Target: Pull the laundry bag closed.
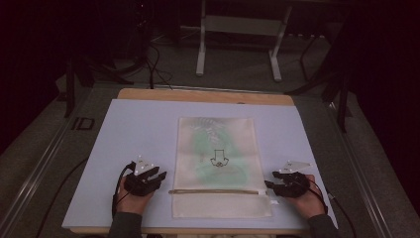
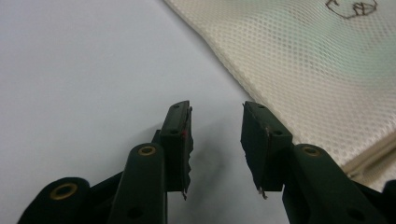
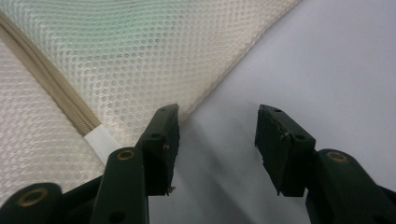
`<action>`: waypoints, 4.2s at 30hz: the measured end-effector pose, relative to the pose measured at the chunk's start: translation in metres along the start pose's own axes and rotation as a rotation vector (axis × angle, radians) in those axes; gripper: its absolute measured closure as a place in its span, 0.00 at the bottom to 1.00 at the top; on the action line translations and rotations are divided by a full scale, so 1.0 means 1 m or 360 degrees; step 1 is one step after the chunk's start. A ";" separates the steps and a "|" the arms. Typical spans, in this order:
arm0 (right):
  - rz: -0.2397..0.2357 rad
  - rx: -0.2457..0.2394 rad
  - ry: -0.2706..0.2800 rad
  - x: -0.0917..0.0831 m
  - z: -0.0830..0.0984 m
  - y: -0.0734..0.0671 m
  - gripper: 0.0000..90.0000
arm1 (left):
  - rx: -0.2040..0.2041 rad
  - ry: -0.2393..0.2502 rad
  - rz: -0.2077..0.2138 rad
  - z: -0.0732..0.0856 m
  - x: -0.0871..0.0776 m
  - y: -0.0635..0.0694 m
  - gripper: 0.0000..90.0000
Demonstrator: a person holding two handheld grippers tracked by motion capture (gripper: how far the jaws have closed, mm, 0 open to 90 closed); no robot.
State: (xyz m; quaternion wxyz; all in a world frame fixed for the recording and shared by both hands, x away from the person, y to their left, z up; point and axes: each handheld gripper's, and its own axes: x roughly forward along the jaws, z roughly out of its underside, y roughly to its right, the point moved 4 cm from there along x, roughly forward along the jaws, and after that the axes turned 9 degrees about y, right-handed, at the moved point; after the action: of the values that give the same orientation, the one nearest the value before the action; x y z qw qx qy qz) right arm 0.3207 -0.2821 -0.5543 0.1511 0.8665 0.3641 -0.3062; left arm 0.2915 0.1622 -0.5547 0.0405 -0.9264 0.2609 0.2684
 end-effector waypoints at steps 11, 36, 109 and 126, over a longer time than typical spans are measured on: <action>-0.0059 -0.0063 -0.0103 -0.004 -0.007 -0.006 0.56 | 0.0017 -0.0028 0.0034 0.001 -0.004 -0.004 0.68; -0.0319 -0.0274 -0.0194 0.003 -0.038 -0.038 0.62 | 0.0062 -0.0051 0.0088 0.002 0.000 -0.001 0.66; -0.0807 -0.0716 -0.0127 0.111 -0.130 -0.184 0.83 | 0.0033 -0.0035 0.0076 0.003 -0.002 -0.007 0.66; -0.0868 -0.0742 -0.0116 0.129 -0.140 -0.210 0.81 | 0.0012 -0.0023 0.0053 0.002 -0.006 -0.013 0.66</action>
State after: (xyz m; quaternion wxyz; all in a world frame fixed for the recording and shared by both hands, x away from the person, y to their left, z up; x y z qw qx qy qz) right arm 0.2986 0.0003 -0.5376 0.2704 0.6682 0.6364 -0.2747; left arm 0.2927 0.1765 -0.5546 0.0415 -0.9199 0.2769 0.2746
